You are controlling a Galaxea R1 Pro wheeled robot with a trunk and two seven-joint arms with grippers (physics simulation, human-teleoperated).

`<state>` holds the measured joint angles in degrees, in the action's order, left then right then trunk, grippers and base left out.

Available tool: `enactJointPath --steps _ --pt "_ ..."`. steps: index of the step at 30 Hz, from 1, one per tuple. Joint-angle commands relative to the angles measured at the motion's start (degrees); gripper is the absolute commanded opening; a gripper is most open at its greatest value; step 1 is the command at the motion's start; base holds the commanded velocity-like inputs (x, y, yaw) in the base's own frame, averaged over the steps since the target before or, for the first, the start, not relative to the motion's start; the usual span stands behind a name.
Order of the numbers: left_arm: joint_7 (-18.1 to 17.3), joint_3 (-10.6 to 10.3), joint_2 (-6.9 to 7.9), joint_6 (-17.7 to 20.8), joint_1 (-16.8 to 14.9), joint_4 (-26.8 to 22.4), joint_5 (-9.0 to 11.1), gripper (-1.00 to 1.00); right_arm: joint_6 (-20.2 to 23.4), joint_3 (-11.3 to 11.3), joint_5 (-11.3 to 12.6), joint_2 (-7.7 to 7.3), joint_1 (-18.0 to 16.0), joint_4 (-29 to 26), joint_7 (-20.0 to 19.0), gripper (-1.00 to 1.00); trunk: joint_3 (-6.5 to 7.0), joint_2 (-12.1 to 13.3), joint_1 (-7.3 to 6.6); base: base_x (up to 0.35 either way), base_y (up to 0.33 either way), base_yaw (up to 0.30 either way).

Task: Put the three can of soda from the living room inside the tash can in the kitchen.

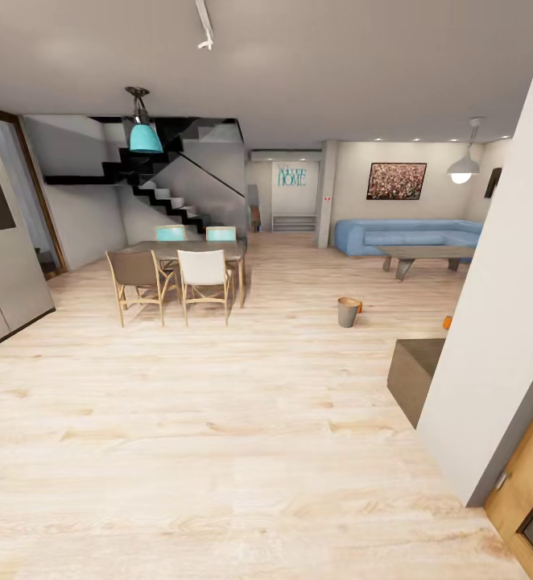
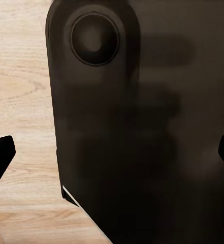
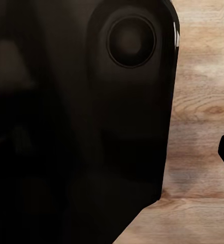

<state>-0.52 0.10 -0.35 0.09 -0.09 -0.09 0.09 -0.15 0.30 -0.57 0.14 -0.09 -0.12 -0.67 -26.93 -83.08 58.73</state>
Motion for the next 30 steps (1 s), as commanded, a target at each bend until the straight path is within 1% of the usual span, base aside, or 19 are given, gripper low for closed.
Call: enactJointPath --steps 1,2,7,10,15,16,17,20,21,22,23,24,25,30 --pt "0.0 0.0 0.00 0.0 0.0 0.0 0.0 1.00 0.0 0.0 0.0 0.00 0.0 0.0 0.0 1.00 0.00 0.0 0.00 0.000 0.000 0.000" --pt "0.0 0.0 0.00 0.0 0.0 0.0 0.0 1.00 0.0 0.0 0.0 -0.01 0.0 0.0 0.0 1.00 0.00 0.0 0.00 0.000 0.000 0.000" --pt "0.0 0.0 1.57 1.2 -1.7 -1.6 0.1 1.00 -1.4 -0.1 -0.2 -1.63 -0.7 -1.6 -1.1 1.00 0.00 0.0 0.00 0.000 0.000 0.000" --pt "0.1 0.0 1.73 2.2 -2.6 -2.6 0.1 1.00 -2.4 -0.1 -0.1 -2.59 -0.9 -2.6 -1.9 1.00 0.00 0.0 0.00 0.000 0.000 0.000" --pt "0.1 0.1 1.92 3.8 -2.9 -4.2 0.1 1.00 -4.0 -0.3 -0.1 -4.20 -1.3 -4.2 -3.4 1.00 0.00 0.0 0.00 0.000 0.000 0.000" --pt "0.1 0.1 1.94 8.3 -2.9 -38.8 0.1 1.00 -10.9 -0.3 -0.1 -4.51 -1.3 -29.5 -3.6 1.00 0.00 0.0 0.00 0.000 0.000 0.000" --pt "0.1 0.1 1.98 12.1 -2.9 -50.9 0.1 1.00 -11.1 -0.6 0.0 -4.67 -1.5 -37.7 -3.9 1.00 0.00 0.0 0.00 0.000 0.000 0.000" --pt "0.1 -0.1 2.00 14.4 -2.9 -59.3 0.1 1.00 -10.4 -0.8 0.1 -4.78 -1.5 -44.5 -4.0 1.00 0.00 0.0 0.00 0.000 0.000 0.000" --pt "0.1 -0.2 2.01 15.6 -2.9 -64.0 0.0 1.00 -9.5 -0.9 0.2 -4.82 -1.5 -48.6 -4.0 1.00 0.00 0.0 0.00 0.000 0.000 0.000" --pt "0.1 -0.2 2.01 16.1 -2.9 -66.2 0.0 1.00 -9.0 -1.0 0.2 -4.83 -1.5 -50.6 -4.0 1.00 0.00 0.0 0.00 0.000 0.000 0.000" --pt "0.1 -0.2 2.01 16.1 -2.9 -66.2 0.0 1.00 -9.0 -1.0 0.2 -4.83 -1.5 -50.6 -4.0 1.00 0.00 0.0 0.00 0.000 0.000 0.000" --pt "0.1 -0.2 2.01 16.6 -2.9 -68.4 0.0 1.00 -8.4 -1.0 0.2 -4.84 -1.5 -52.5 -4.0 1.00 0.00 0.0 0.00 0.000 0.000 0.000" --pt "0.1 -0.3 2.01 17.1 -2.9 -72.2 0.0 1.00 -7.5 -1.0 0.3 -4.86 -1.5 -56.1 -4.0 1.00 0.00 0.0 0.00 0.000 0.000 0.000" --pt "0.0 -0.2 2.02 17.6 -2.8 -80.0 0.0 1.00 -6.4 -1.0 0.3 -4.85 -1.5 -64.6 -4.3 1.00 0.00 0.0 0.00 0.000 0.000 0.000"
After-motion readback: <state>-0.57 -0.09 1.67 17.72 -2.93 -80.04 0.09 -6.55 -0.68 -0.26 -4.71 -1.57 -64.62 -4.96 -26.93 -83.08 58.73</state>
